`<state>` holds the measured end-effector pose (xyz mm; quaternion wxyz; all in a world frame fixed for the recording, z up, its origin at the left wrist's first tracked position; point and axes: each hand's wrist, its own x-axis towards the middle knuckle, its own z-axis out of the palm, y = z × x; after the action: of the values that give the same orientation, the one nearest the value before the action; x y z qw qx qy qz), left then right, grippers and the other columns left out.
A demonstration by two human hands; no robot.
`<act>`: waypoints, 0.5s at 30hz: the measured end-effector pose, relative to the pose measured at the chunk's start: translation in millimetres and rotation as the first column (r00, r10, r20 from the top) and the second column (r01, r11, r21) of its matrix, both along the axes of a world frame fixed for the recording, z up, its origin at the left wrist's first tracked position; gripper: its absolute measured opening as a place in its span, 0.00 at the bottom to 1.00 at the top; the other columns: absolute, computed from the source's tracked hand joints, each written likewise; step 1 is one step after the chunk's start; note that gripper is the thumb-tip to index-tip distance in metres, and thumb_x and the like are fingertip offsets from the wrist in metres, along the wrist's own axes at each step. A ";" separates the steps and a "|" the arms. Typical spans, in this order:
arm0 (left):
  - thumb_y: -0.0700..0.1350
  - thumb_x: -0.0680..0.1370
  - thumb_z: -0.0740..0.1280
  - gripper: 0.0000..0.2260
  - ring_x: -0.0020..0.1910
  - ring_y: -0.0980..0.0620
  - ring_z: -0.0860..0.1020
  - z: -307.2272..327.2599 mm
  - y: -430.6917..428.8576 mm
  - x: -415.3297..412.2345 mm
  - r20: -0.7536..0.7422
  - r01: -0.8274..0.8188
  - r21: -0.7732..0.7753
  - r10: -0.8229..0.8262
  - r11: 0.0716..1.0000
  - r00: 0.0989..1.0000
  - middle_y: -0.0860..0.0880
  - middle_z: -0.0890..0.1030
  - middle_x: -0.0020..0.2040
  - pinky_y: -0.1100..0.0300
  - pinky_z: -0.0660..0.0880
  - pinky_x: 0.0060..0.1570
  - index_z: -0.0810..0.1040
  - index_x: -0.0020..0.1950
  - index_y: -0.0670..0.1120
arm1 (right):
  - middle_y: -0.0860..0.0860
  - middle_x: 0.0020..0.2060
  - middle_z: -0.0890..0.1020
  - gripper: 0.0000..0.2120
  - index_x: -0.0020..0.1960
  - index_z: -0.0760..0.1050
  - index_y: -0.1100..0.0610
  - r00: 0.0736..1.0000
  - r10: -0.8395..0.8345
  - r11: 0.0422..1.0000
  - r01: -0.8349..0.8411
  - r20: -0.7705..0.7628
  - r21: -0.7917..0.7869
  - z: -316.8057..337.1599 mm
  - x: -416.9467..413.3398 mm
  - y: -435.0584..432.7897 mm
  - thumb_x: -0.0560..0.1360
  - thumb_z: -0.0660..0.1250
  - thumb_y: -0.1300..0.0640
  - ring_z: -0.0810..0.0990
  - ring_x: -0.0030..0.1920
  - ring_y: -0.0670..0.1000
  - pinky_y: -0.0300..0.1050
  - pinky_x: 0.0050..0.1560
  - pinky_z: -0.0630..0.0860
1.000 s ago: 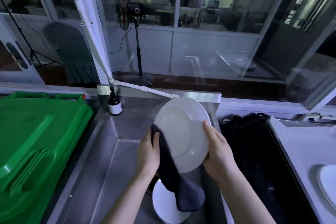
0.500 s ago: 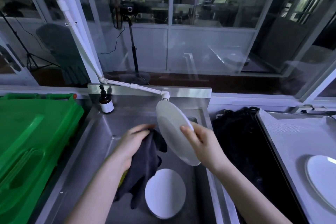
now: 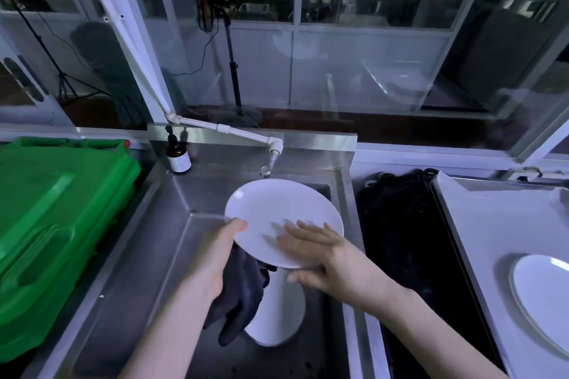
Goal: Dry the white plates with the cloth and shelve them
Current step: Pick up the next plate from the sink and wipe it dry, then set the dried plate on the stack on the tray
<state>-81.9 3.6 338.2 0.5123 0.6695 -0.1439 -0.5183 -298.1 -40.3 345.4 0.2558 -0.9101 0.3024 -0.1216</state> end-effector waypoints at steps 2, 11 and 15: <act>0.50 0.72 0.70 0.11 0.46 0.42 0.81 -5.2 -0.2 -1.3 0.000 0.008 -0.030 -0.008 1.000 1.000 0.43 0.84 0.40 0.48 0.73 0.52 0.80 0.45 0.42 | 0.41 0.76 0.65 0.31 0.74 0.69 0.44 0.973 -0.203 0.976 0.192 0.111 0.102 -2.0 -22.5 -3.3 0.73 0.72 0.41 0.59 0.77 0.41 0.41 0.77 0.54; 0.48 0.71 0.70 0.05 0.44 0.48 0.82 -16.2 -19.9 -40.7 0.077 0.233 -0.182 -0.222 0.955 0.972 0.50 0.86 0.41 0.52 0.73 0.46 0.82 0.43 0.47 | 0.57 0.46 0.85 0.21 0.67 0.77 0.57 0.362 -0.881 0.449 0.433 0.305 0.782 -5.2 -74.0 7.3 0.75 0.71 0.69 0.86 0.45 0.55 0.50 0.43 0.83; 0.42 0.77 0.68 0.12 0.43 0.68 0.79 -18.3 -36.2 -81.2 0.182 0.373 -0.318 -0.330 0.871 0.926 0.63 0.82 0.45 0.62 0.70 0.44 0.76 0.51 0.60 | 0.59 0.51 0.84 0.23 0.67 0.77 0.55 0.151 -0.935 0.356 0.436 0.322 0.827 -5.1 -108.1 18.6 0.75 0.69 0.71 0.85 0.51 0.57 0.49 0.47 0.83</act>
<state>-163.1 -32.6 319.9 0.5093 0.5614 -0.3836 -0.5275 -406.2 -21.7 340.3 0.5133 -0.3643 0.5817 -0.5152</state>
